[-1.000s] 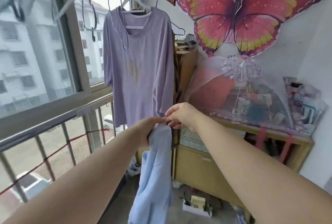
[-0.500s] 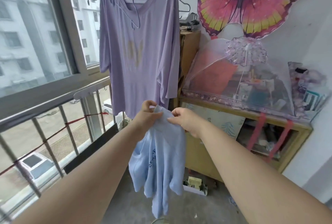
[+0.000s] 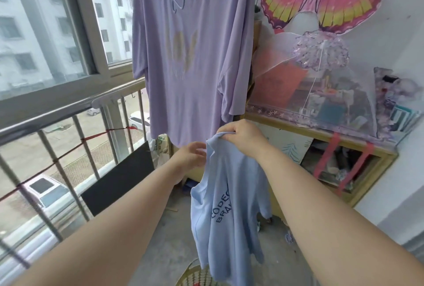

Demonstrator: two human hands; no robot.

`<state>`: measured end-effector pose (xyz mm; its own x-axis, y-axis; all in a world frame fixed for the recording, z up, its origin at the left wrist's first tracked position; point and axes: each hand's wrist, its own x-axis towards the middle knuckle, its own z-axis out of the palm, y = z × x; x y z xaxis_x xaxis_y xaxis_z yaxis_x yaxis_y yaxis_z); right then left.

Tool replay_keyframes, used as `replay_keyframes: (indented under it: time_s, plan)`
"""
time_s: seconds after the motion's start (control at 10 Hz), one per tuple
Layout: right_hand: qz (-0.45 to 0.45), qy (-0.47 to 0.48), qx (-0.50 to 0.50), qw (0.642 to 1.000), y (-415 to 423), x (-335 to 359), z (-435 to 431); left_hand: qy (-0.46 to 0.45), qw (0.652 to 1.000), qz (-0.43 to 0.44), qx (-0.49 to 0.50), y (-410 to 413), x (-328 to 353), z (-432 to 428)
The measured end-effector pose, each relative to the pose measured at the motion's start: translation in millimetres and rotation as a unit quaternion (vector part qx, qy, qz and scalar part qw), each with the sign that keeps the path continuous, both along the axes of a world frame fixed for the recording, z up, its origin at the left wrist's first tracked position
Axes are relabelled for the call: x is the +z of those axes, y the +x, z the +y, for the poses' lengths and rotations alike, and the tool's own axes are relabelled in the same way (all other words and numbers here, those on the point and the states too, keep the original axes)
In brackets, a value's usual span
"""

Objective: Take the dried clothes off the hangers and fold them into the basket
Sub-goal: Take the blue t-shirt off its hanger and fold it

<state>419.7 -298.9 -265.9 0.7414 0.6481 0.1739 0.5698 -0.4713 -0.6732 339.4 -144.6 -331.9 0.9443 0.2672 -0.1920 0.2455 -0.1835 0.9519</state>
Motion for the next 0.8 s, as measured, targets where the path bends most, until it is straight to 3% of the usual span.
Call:
replay_keyframes:
  time_s: [0.1,0.2,0.3,0.5,0.6,0.7,0.8]
  plan:
    - [0.016,0.03,0.012,0.999,-4,8,-5,0.128,0.988,0.079,-0.044,-3,-27,-5]
    - [0.006,0.042,0.015,0.999,-5,15,-10,0.271,0.949,0.152,-0.05,-4,-48,-5]
    - [-0.01,0.061,-0.004,0.998,-3,19,-18,0.349,0.914,0.2,-0.047,-10,-69,5]
    - [-0.018,0.097,-0.127,0.987,8,0,-37,0.348,0.889,0.292,0.05,-16,-83,33]
    - [-0.004,0.098,-0.165,0.982,6,-8,-40,0.208,0.934,0.247,0.153,-13,-85,43]
    - [-0.001,0.096,-0.179,0.979,5,-12,-39,0.107,0.952,0.182,0.221,-17,-94,54]
    - [0.002,0.084,-0.177,0.981,5,-15,-35,0.19,0.945,0.187,0.189,-24,-94,58]
